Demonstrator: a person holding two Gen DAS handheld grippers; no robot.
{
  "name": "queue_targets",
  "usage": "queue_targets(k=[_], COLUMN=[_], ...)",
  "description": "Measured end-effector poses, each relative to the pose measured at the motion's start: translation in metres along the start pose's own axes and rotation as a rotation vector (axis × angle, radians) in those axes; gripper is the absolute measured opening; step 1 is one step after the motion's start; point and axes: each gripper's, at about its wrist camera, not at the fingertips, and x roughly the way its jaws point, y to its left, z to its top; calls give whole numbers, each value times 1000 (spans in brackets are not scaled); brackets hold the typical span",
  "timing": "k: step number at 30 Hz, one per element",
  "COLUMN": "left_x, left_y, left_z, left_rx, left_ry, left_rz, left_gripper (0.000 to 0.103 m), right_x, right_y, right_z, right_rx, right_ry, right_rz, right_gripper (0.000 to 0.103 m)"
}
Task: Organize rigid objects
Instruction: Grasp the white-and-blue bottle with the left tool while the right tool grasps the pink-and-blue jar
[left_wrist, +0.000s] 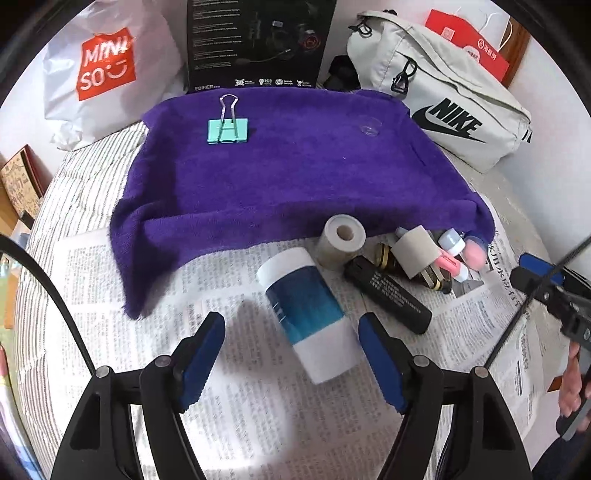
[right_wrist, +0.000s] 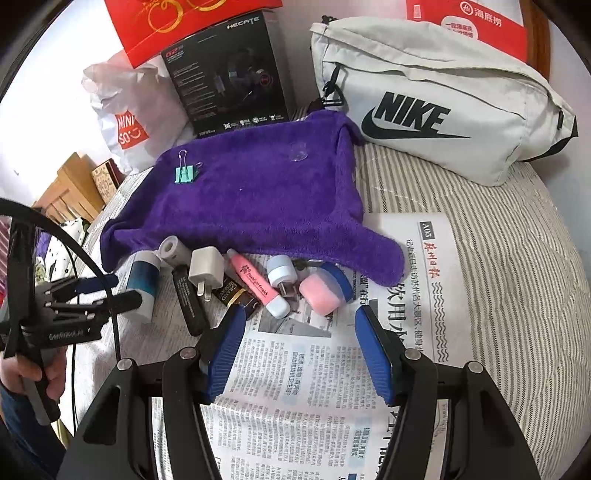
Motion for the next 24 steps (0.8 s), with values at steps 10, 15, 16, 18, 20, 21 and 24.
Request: queue_targets(k=[10,15,16,18,20,21,24], left_x=[7,11,13,18,20,18,17], left_y=[-2,1,-2,-9,-10,-9,-8], left_z=[-7,4,4,3,0,-2,-3], left_rx=[59,35,45,84,86,89,94], left_ry=[25,-10,-6,1,1,-19,-24], left_rz=[87,30,34,57,64,53,36], left_gripper=[73,72,72,63,36,35,35], right_x=[0,5,5,7,9,9,13], right_y=[-9,-11,-11,-13,-17,-19,-22], right_z=[0,0,-1,-2,-4,-4,-6], right_rx=[19,20,18,19,28,32,37], right_ry=[7,18,21,25,31,33,44], right_rz=[0,-1,-2,-8,-12,-14,-19], right_gripper=[61,61,61,61,61,61,61])
